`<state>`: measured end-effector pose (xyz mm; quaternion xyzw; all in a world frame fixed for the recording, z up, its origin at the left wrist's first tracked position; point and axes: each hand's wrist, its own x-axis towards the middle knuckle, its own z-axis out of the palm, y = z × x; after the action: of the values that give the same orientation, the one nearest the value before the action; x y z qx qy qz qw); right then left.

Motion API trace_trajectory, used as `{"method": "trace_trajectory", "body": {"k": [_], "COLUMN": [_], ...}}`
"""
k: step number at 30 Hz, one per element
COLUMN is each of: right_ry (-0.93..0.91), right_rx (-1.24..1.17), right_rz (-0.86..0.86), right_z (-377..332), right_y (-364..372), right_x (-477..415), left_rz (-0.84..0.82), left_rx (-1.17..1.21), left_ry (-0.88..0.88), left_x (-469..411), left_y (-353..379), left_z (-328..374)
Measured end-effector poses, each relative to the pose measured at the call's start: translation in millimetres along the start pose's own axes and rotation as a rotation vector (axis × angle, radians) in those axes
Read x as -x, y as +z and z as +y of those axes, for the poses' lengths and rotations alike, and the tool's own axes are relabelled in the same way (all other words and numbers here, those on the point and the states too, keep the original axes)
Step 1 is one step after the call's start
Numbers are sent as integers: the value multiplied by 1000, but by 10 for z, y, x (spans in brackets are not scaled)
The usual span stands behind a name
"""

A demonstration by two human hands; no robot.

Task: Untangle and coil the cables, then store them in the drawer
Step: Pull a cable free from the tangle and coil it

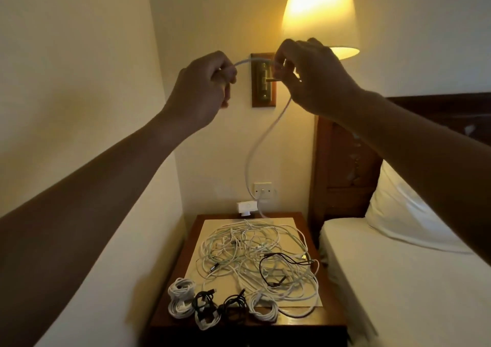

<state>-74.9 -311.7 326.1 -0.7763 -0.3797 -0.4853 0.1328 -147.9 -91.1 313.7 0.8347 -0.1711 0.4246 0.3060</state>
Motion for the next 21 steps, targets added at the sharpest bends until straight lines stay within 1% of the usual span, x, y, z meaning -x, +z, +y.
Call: {"method": "trace_trajectory", "body": {"k": [1, 4, 7, 11, 14, 17, 18, 19, 20, 21], "right_ry": [4, 64, 196, 379, 494, 631, 669, 695, 704, 683], "right_rx": [26, 7, -53, -101, -144, -240, -280, -306, -296, -236], "right_rz": [-10, -108, -262, -403, -532, -605, -671, -792, -981, -1212], "right_z": [52, 208, 379, 560, 660, 638, 609, 581, 545, 497], "right_y": [9, 7, -33, -73, -32, -90, -123, -146, -167, -182], "right_x": [74, 341, 737, 1322, 1763, 2110, 2200, 2274, 2331, 2373], "left_rz": [-8, -18, -5, -52, -4, 30, 31, 43, 65, 75], "left_rx": [-1, -173, -293, -447, -449, -354, -291, -218, -151, -98], "left_ry": [26, 87, 74, 73, -68, -239, -283, -320, -351, -372], "left_x": [58, 190, 256, 363, 431, 568, 630, 683, 728, 755], "left_y": [-13, -62, -189, -306, -376, -367, -328, -281, -231, -195], "left_z": [33, 74, -34, -364, -707, -945, -960, -951, -927, -887]}}
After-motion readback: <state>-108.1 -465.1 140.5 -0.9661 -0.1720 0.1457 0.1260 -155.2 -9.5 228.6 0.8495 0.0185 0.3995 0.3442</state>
